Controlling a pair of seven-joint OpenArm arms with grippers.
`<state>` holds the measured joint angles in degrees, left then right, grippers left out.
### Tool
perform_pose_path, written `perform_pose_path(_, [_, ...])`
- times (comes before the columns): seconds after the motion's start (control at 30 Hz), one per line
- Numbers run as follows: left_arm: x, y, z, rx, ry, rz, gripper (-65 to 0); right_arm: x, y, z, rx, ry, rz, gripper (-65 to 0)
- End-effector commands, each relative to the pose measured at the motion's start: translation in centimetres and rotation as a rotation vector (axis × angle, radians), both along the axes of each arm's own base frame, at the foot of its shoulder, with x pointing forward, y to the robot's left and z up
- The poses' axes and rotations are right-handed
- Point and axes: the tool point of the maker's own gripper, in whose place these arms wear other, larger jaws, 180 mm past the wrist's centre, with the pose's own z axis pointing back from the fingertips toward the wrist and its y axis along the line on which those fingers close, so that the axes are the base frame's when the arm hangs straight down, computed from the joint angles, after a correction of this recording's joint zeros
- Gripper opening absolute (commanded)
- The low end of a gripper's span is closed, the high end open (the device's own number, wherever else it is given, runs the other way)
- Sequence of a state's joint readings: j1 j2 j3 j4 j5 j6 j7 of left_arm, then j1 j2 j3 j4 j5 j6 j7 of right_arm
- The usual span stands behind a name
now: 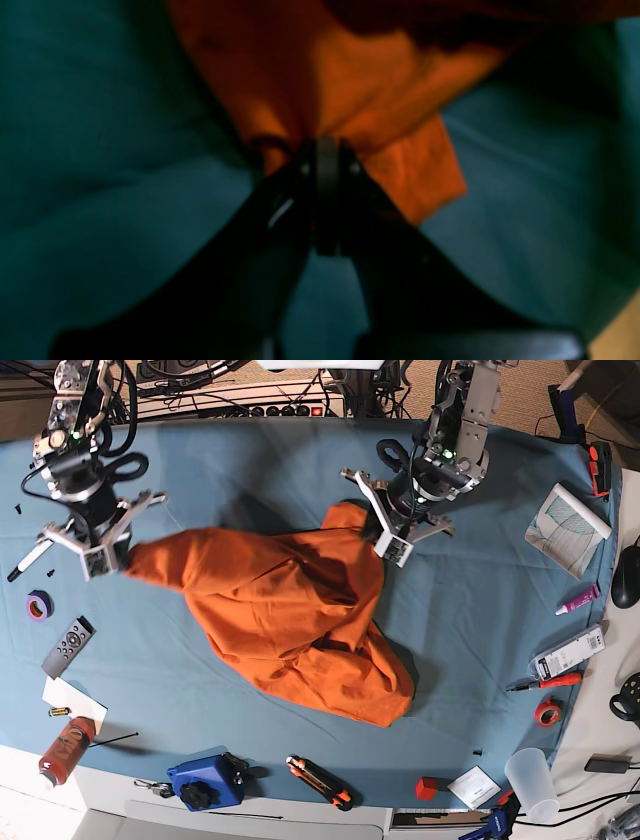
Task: Layout the t-shirt on the table in an organized manner, then fold the t-shirt properly
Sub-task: 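Lift the shirt with both grippers and pull the edges apart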
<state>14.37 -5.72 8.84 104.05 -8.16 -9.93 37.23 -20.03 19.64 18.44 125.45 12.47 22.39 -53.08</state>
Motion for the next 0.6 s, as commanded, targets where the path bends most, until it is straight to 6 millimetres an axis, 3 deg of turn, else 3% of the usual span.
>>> perform_pose_path(0.0, [1.5, 0.4, 2.2, 0.000, -0.075, 0.021, -65.0, 1.2, -0.1, 2.2, -0.021, -0.083, 0.011, -65.0])
perform_pose_path(0.17, [3.5, 4.2, 5.6, 0.046, -0.172, 0.113, -65.0, 4.1, -0.5, 6.5, -0.027, -0.243, 0.007, -65.0])
perform_pose_path(0.37, [4.8, 12.4, 7.8, 0.103, -0.236, 0.282, -65.0, 5.8, -5.0, 12.0, -0.032, -0.429, -0.120, -65.0])
perform_pose_path(0.47, [4.9, 15.8, 8.7, 0.113, -0.255, 0.308, -65.0, 6.6, -7.6, 13.2, 0.051, -0.483, -0.187, -65.0])
perform_pose_path(0.57, [5.0, 17.6, 9.5, 0.106, -0.269, 0.321, -65.0, 7.8, -9.4, 12.4, 0.154, -0.479, -0.228, -65.0])
